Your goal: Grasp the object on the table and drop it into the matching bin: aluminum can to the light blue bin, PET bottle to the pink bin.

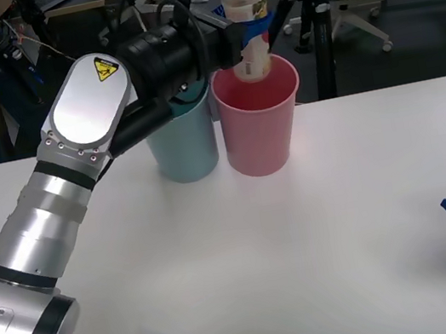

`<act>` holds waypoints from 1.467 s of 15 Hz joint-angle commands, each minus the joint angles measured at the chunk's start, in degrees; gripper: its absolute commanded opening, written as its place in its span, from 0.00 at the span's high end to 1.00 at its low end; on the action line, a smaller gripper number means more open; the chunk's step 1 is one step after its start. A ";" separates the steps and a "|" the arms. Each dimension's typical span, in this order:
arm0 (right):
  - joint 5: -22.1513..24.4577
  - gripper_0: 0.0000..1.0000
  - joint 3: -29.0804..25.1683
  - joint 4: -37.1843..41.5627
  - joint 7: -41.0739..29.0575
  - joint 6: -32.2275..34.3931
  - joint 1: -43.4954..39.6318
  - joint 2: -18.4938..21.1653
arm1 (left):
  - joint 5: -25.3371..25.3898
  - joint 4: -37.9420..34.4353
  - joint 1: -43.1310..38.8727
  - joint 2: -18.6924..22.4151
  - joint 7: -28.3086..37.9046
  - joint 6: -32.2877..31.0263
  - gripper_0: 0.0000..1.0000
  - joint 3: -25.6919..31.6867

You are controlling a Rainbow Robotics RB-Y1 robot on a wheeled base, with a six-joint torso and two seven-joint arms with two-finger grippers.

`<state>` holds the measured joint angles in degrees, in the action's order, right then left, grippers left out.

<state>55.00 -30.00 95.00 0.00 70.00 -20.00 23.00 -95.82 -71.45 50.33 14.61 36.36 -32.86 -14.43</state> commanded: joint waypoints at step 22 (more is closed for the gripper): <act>0.00 0.00 0.00 0.00 0.00 0.00 0.00 0.00 | 1.25 0.17 0.12 -0.64 0.47 3.77 0.00 -2.10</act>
<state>55.00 -30.00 95.00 0.00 70.00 -20.00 23.00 -94.71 -71.27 50.47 13.98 36.87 -29.08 -16.52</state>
